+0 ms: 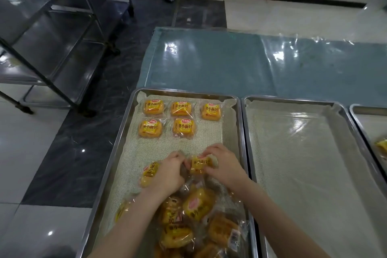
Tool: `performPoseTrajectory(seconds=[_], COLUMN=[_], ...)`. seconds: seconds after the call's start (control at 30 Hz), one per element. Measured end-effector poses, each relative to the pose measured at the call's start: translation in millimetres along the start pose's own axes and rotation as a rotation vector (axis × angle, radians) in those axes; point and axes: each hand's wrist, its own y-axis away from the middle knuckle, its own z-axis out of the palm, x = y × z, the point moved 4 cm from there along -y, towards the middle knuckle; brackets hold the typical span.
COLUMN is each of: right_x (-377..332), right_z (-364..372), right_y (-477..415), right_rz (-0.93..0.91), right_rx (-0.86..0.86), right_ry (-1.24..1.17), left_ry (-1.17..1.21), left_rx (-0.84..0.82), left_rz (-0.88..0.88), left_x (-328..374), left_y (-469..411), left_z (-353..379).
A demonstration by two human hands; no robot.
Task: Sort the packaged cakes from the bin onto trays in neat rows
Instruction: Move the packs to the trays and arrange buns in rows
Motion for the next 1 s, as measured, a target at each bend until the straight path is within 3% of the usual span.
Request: performPoseTrajectory(seconds=[0.07,0.17,0.27,0.43,0.6,0.73,1.0], right_x=[4,9,14,24,33,40,47], right_z=[-7,-1,8,5,-8,-11,-3], right_y=[2,4,5,1,-18,-37,-56], right_rz=[0.057,0.156,0.206,0.336,0.352,0.347,0.348], right_rx=[0.062,-0.068,-0.051,0.180,0.312,0.398,0.394], right_ry=[0.211,0.412,0.238,-0.072,-0.205,-0.229,-0.176], left_ry=[0.023,0.100,0.188,0.306,0.305,0.330,0.286], left_rx=[-0.025,-0.014,0.017,0.177,0.238,0.220,0.234], left_rz=[-0.029,-0.077,-0.108,-0.040,0.013,0.051,0.073], left_x=[-3,-3,1,10,33,47,46], left_y=[-2,-7,-8,-19,-43,-59,-73], left_z=[0,-2,-2,-5,-4,2,14])
